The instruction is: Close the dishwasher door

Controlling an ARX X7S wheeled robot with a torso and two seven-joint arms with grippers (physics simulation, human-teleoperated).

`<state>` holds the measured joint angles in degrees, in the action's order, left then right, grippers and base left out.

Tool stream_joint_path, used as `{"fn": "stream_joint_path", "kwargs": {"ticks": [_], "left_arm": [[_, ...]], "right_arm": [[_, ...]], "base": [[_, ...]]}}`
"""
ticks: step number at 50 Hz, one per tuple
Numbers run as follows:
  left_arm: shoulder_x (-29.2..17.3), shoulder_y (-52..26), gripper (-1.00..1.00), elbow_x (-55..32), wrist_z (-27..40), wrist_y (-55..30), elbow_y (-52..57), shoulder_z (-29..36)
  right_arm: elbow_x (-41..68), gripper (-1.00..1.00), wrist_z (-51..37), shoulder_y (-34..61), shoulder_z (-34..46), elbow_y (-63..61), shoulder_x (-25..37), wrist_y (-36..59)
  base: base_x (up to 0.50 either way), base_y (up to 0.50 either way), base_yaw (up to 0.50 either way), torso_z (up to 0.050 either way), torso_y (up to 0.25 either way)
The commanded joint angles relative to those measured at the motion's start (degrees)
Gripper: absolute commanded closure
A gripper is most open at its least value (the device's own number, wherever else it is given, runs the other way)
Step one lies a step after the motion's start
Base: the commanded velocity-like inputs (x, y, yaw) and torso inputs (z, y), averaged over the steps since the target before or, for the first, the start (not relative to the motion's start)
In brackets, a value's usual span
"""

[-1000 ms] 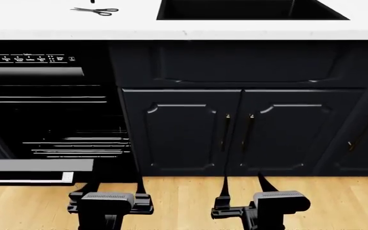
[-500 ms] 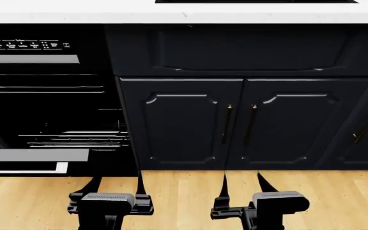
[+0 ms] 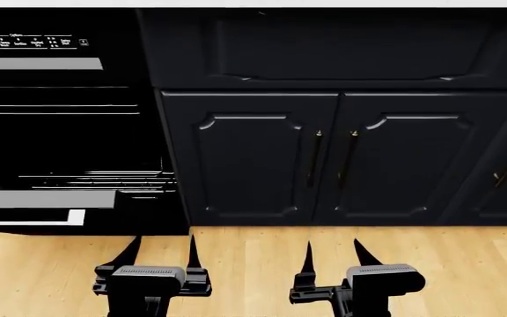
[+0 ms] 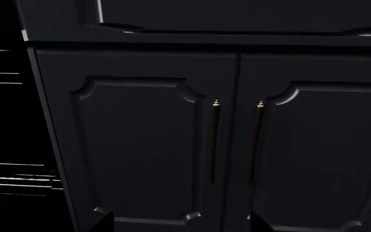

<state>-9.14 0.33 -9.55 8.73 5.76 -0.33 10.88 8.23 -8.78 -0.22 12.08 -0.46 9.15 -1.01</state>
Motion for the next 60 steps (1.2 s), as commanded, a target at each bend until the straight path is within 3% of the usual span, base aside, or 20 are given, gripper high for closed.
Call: {"fn": "stream_joint_path", "kwargs": {"ticks": [1,60], "left_arm": [[-0.29,-0.18,-1.00,-0.27,0.40,0.22,-0.36,0.44],[-1.74,-0.54,-1.00,-1.83,2.05,0.76,-0.71,2.33]], "right_arm": [[0.13,-1.00,-0.40,0.06,0.55,0.30,0.33,-0.24],[1.42,-1.00,-2.07,0.49,2.54,0.61,1.77,-0.50]], "base": [[0.00,0.00,0.00,-0.050,-0.014],[0.00,0.00,0.00,-0.050,-0.011]]}}
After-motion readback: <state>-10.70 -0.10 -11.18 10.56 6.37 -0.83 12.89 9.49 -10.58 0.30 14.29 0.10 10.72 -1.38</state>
